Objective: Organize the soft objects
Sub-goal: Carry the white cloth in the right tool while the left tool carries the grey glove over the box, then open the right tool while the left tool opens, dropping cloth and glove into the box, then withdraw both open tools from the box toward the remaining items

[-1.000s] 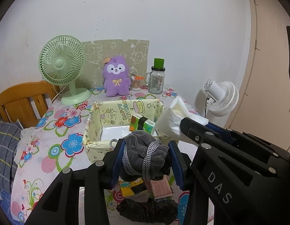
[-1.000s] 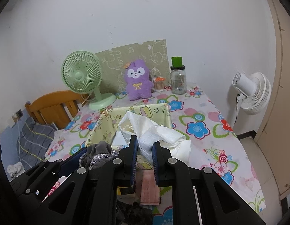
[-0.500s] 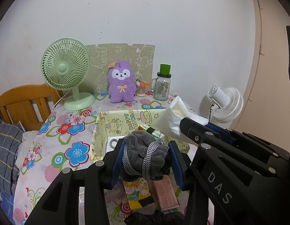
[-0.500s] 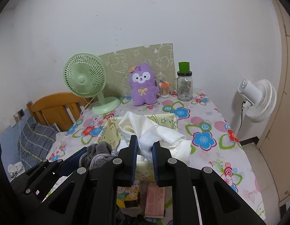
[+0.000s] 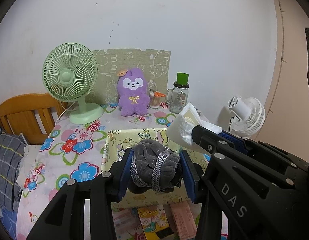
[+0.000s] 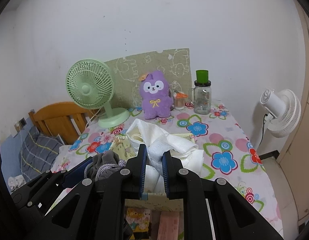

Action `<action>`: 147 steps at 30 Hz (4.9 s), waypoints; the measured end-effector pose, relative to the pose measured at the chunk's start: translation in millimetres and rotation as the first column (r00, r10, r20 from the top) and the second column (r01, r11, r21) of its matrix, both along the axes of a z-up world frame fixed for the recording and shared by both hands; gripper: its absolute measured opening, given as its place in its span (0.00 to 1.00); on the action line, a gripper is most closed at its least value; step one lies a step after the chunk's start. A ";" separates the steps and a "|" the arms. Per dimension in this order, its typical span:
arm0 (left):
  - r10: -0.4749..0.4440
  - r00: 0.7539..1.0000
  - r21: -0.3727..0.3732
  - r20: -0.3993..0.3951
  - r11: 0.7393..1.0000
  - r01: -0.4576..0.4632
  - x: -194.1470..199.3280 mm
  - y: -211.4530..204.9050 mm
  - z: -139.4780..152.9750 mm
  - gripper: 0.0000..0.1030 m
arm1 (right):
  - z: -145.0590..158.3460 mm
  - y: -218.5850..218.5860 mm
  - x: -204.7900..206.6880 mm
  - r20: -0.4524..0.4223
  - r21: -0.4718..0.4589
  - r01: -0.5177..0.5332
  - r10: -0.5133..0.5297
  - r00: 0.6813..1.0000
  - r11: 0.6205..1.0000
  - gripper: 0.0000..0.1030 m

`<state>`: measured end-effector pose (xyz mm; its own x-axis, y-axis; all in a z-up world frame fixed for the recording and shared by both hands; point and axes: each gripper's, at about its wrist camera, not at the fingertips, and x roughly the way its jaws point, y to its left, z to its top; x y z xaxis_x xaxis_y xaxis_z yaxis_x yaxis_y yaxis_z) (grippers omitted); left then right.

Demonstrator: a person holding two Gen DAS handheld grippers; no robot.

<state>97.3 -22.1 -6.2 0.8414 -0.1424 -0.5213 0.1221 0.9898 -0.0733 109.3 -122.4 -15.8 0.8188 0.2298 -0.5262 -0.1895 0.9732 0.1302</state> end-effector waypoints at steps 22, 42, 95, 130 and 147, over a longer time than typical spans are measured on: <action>0.015 0.998 0.037 -0.056 0.999 -0.013 54.0 10.5 -18.7 0.46 | -22.7 12.0 58.7 -0.064 0.030 -0.042 0.044 0.997 0.999 0.17; 0.016 0.988 0.042 -0.153 0.999 -0.010 91.7 11.5 -49.3 0.46 | -60.0 10.3 99.9 -0.183 0.097 -0.052 0.069 0.981 0.994 0.37; -0.002 0.998 0.059 -0.063 0.998 0.006 42.6 -2.7 -22.0 0.91 | -25.8 -3.2 43.7 -0.079 -0.022 0.005 -0.007 0.997 1.000 0.90; 0.046 0.999 0.078 -0.001 0.996 -0.046 -38.5 -8.9 -7.4 0.97 | -1.9 -1.0 -35.1 -0.002 -0.103 0.020 -0.021 1.000 0.994 0.91; 0.029 1.000 0.067 0.011 0.997 -0.030 -68.1 -6.6 -15.7 0.97 | -5.0 0.2 -68.0 0.025 -0.115 0.012 -0.009 1.000 0.993 0.90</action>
<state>29.2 -28.8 -21.9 0.8499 -0.0820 -0.5205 0.0930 0.9957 -0.0050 41.3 -122.2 -20.8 0.8335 0.1604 -0.5287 -0.1812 0.9834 0.0127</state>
